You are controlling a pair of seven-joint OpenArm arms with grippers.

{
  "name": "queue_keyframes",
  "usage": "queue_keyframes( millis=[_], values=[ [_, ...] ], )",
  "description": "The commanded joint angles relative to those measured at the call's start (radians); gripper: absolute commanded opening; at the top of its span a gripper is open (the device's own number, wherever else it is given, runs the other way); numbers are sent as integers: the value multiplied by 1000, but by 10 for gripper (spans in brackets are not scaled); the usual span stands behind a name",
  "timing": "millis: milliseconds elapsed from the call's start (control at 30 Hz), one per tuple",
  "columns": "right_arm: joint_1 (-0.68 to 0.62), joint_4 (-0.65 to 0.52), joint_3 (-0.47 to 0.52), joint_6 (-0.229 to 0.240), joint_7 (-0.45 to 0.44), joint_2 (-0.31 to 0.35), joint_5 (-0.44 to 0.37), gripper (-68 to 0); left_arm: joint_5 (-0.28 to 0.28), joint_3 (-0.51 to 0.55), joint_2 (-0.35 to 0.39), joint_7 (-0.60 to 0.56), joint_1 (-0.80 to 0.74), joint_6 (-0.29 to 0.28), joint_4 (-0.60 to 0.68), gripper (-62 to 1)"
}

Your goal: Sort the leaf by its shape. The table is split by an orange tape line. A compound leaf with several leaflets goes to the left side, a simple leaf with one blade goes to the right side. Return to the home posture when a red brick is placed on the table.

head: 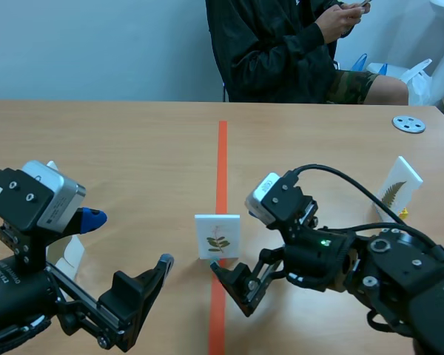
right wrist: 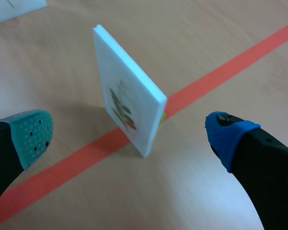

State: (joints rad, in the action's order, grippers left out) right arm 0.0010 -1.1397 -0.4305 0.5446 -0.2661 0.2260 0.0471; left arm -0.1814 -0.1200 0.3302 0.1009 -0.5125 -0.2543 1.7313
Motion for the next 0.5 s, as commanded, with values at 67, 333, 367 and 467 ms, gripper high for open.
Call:
queue_keyframes(
  millis=[67, 333, 367, 467],
  values=[
    [52, 30, -19, -6, -41, -30, 16, 4, -9, 0, 0, -14, 0, 2, 14, 14],
    [79, 100, -60, -47, -40, -54, 37, 4, -9, 0, 0, -14, 0, 2, 14, 14],
    [79, 103, -62, -47, -40, -54, 37, 4, -9, 0, 0, -17, 0, 2, 14, 14],
    [79, 104, -70, -47, -40, -54, 40, -39, -9, 0, 0, -23, 0, 2, 14, 14]
  ],
)
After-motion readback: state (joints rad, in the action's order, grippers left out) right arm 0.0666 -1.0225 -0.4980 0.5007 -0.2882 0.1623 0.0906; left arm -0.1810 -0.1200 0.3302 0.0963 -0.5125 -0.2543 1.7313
